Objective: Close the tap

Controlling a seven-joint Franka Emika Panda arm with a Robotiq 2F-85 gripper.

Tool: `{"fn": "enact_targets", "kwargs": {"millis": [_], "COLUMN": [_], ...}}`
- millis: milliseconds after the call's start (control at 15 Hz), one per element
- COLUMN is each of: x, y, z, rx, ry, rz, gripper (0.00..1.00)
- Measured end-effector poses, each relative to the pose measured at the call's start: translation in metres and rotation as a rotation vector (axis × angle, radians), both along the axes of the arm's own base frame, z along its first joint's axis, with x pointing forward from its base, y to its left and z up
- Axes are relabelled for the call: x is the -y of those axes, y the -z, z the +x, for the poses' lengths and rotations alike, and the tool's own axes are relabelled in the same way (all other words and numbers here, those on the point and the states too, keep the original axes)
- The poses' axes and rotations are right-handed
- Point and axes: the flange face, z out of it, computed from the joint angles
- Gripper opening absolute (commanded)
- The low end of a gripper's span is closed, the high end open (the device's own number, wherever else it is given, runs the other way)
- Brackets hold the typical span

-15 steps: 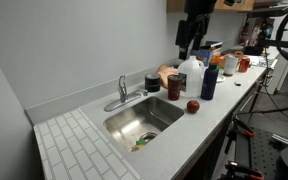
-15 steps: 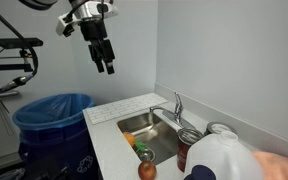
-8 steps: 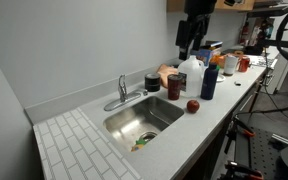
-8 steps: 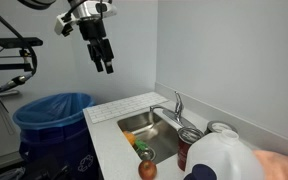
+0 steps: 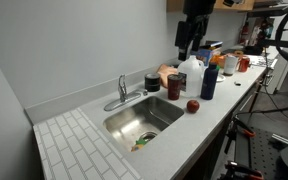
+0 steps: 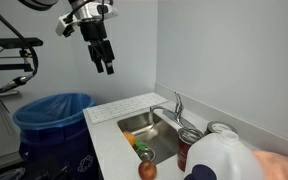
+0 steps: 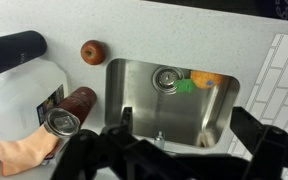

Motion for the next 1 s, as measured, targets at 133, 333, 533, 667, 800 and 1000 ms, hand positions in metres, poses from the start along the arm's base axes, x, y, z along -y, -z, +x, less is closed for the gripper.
{"fn": "enact_targets", "kwargs": {"millis": [133, 333, 533, 667, 800, 1000], "x": [0.003, 0.011, 0.021, 0.023, 0.024, 0.025], "y": [-0.002, -0.004, 0.0, 0.003, 0.007, 0.018], "z": [0.008, 0.036, 0.073, 0.097, 0.12, 0.154], "rx": [0.003, 0.015, 0.029, 0.032, 0.031, 0.046], "ry": [-0.004, -0.024, -0.047, -0.053, -0.055, -0.057], "rz": [0.009, 0.036, 0.064, 0.077, 0.086, 0.095], "gripper": [1.0, 1.0, 1.0, 1.0, 1.0, 1.0]}}
